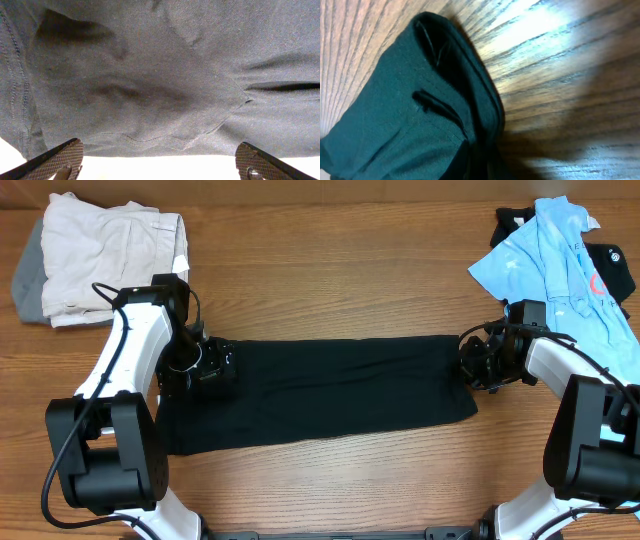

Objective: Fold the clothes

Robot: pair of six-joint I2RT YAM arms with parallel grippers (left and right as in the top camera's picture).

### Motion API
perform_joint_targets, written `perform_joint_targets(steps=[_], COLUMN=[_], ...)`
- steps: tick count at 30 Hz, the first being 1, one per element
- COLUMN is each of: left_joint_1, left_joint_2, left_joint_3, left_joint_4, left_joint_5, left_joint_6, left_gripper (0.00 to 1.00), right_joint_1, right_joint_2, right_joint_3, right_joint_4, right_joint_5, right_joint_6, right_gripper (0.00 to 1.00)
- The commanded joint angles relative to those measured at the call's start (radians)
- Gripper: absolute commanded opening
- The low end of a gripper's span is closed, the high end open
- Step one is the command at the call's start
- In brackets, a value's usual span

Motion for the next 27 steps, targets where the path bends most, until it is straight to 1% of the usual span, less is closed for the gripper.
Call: perform_joint_targets(steps=[1, 7, 10, 13, 16, 21, 24, 27], left_joint_1=[-0.008, -0.008, -0.008, -0.008, -0.008, -0.008, -0.008, -0.008], left_joint_2=[-0.031, -0.031, -0.031, -0.031, -0.031, -0.031, -0.031, -0.031], left_joint_3=[-0.003, -0.003, -0.003, -0.003, -0.003, -0.003, -0.003, -0.004], left_joint_4=[0.0, 0.001, 0.003, 0.004, 0.004, 0.004, 0.004, 0.004], left_joint_5=[0.005, 0.005, 0.005, 0.005, 0.005, 0.005, 0.005, 0.005], left_joint_6=[-0.002, -0.003, -0.003, -0.003, -0.003, -0.003, -0.003, -0.003], left_gripper=[1.0, 1.0, 1.0, 1.0, 1.0, 1.0, 1.0, 1.0], right_joint_1=[-0.029, -0.081, -0.077, -0.056, -0.013, 0.105, 0.18, 0.255], right_joint_2=[0.021, 0.021, 0.021, 0.021, 0.021, 0.019, 0.013, 0.002], right_joint_3=[0.019, 0.175, 0.248, 0.285, 0.288, 0.288, 0.295, 0.307], right_joint_4=[-0.05, -0.254, -0.348, -0.415, -0.443, -0.496, -0.514, -0.536], right_joint_5=[0.115, 0.254, 0.36, 0.442, 0.5, 0.645, 0.662, 0.713], right_joint_6=[0.027, 0.05, 0.051, 0.106, 0.141, 0.256, 0.26, 0.32], right_gripper=[0.04, 0.04, 0.04, 0.04, 0.04, 0.04, 0.04, 0.04])
